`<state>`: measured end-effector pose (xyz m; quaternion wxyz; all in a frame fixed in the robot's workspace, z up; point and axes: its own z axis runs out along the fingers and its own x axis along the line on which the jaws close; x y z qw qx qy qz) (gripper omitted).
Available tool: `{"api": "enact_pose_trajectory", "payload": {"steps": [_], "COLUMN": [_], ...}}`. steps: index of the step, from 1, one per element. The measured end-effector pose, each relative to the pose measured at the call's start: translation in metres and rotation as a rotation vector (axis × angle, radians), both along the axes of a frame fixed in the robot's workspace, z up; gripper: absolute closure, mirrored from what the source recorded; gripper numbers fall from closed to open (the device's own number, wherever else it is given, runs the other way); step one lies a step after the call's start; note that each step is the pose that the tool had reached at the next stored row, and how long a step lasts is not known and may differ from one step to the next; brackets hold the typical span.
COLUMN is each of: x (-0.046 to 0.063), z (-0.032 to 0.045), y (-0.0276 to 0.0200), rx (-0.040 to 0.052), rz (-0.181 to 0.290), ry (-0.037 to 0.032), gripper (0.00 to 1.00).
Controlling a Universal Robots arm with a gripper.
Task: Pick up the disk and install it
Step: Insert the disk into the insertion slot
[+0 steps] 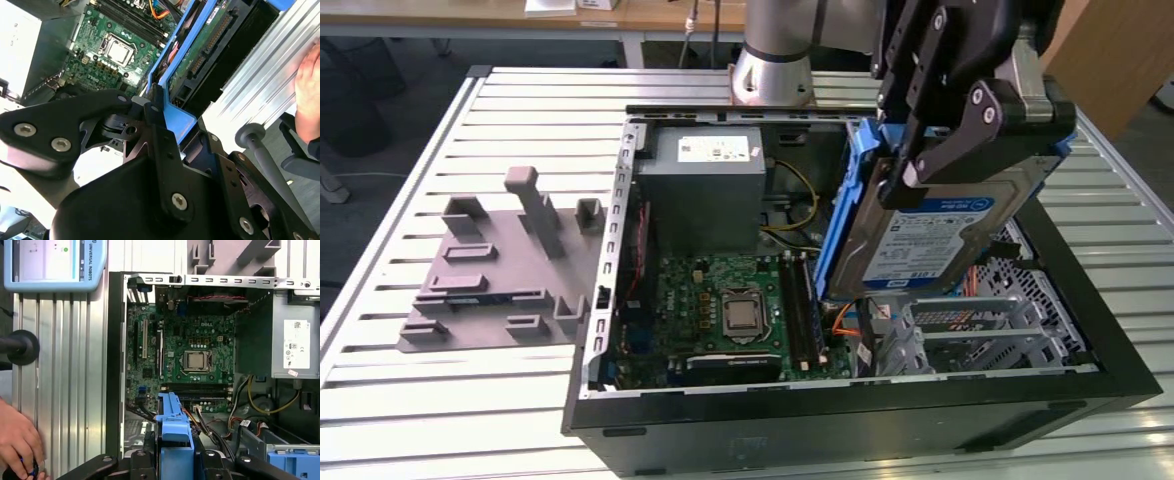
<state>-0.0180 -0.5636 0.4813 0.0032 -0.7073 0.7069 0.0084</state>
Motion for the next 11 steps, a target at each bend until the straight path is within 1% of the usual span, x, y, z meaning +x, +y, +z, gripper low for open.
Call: {"api": "enact_pose_trajectory", "payload": {"steps": [11], "x": [0.019], "z": [-0.0047], "y": [-0.0005], "rx": [-0.0005], "rz": [0.0], "ry": [0.001], "gripper": [0.64]}}
